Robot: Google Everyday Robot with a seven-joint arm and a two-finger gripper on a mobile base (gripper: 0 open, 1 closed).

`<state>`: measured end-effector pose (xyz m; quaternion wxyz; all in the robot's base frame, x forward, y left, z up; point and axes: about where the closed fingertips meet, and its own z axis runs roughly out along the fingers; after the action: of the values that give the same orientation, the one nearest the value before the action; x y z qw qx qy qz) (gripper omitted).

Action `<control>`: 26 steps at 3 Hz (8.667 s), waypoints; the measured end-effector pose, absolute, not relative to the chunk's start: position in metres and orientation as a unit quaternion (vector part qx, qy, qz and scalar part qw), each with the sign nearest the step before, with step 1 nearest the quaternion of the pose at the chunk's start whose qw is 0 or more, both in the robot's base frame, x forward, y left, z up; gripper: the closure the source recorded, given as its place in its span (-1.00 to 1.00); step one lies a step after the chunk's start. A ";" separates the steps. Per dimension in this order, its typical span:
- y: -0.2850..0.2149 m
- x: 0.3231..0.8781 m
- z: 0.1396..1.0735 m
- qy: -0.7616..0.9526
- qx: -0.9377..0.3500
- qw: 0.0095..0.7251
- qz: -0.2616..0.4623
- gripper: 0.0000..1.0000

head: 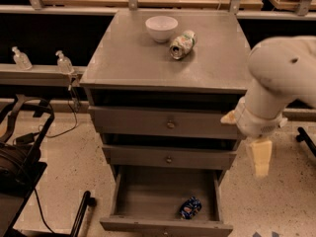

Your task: Pick pepsi can from bottom drawer and place on counter

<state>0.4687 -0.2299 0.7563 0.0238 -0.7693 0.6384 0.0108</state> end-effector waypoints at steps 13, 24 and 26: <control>-0.221 0.499 0.333 0.452 -0.841 0.263 0.134 -1.00; -0.180 0.557 0.139 0.363 -0.882 0.280 0.113 -0.23; -0.180 0.553 0.171 0.359 -0.857 0.328 0.168 0.85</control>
Offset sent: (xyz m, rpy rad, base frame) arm -0.0103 -0.0200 -0.0614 -0.0921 -0.0232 0.0388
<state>0.5526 -0.1796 0.1708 0.3278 -0.8575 0.3593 0.1680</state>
